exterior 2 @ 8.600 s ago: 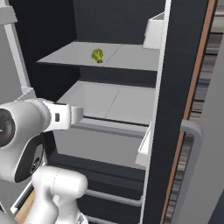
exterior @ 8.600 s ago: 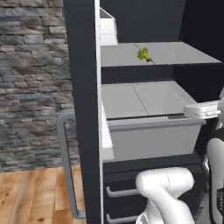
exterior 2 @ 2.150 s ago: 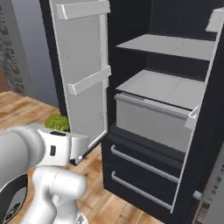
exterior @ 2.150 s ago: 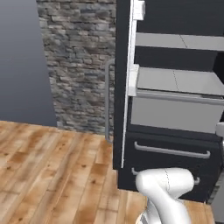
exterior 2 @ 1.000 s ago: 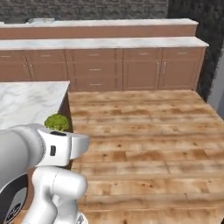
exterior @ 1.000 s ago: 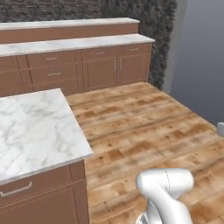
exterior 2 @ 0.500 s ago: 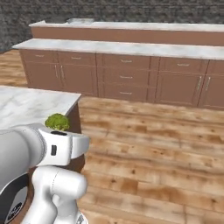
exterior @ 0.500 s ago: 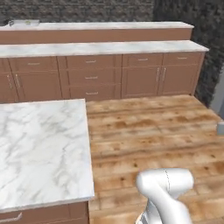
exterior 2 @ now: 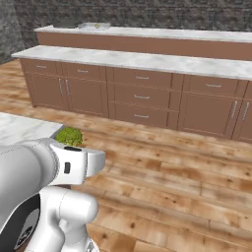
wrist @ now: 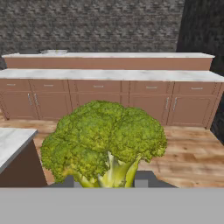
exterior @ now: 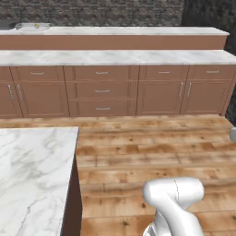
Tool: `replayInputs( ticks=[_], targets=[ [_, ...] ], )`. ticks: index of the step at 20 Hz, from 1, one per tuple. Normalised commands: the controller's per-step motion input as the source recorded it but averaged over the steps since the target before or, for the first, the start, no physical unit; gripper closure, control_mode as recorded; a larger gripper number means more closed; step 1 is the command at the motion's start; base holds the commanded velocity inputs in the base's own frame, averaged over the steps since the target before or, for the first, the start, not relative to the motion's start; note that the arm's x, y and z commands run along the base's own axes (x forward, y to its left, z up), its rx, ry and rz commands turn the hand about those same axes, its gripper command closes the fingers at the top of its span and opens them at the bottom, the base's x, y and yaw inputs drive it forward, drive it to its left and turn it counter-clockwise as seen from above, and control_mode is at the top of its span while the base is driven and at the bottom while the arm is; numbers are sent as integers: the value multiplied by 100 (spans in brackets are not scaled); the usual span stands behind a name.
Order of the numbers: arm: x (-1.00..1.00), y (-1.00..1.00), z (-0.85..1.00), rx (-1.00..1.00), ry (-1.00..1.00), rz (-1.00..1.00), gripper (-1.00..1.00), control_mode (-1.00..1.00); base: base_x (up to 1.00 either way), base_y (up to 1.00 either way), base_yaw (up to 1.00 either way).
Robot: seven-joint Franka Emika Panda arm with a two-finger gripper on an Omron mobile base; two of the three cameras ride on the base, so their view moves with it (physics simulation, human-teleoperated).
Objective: Place the cold items (broccoli and squash) from the fridge in one tupperware on the dining counter. Place the warm items (hot dog and kebab skewer) in the stove area in another tupperware.
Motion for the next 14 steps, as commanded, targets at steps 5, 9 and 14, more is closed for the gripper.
replayInputs(
  ticks=[5, 9, 14],
  targets=[
    [0, 0, 0, 0, 0, 0, 100, 100, 100, -35, 31],
    [0, 0, 0, 0, 0, 0, 100, 100, 100, -12, 49],
    [0, 0, 0, 0, 0, 0, 100, 100, 100, -9, 53]
  ],
)
